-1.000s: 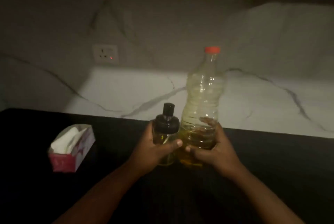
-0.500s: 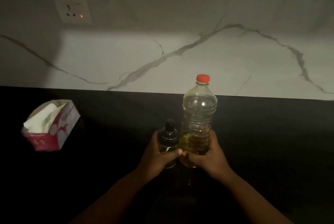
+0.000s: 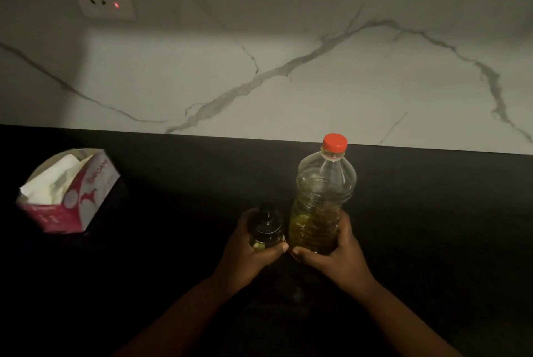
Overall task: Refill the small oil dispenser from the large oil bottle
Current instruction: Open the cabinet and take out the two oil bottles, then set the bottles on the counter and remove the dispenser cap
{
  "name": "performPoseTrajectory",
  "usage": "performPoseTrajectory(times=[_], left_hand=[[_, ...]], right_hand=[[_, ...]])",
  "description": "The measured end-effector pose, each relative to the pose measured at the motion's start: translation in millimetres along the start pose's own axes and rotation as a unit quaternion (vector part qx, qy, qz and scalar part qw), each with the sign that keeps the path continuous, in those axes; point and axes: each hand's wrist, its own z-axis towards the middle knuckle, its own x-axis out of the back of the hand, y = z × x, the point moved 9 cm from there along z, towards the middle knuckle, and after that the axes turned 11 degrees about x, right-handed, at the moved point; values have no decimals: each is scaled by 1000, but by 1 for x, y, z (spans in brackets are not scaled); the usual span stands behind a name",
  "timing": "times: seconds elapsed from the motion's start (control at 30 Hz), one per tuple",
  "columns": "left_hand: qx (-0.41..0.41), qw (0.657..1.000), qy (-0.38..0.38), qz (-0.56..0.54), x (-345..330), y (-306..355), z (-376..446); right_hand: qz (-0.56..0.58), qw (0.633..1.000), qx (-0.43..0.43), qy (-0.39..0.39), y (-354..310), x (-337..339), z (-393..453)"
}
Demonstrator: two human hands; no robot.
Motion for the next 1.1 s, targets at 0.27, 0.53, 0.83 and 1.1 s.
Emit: performPoseTrajectory(times=[0.27, 0.53, 0.83, 1.1], left_hand=[[5, 1000, -15, -20, 4, -6, -6], [14, 997, -43, -57, 14, -22, -13], [12, 989, -64, -135, 37, -26, -27], [-28, 992, -58, -113, 56, -13, -32]], right_hand=[[-87, 984, 67, 139, -20, 33, -18], [-186, 932, 261, 167, -111, 9, -33], [-175, 968, 179, 6, -110, -71, -1], [-163, 978, 127, -12, -106, -89, 6]])
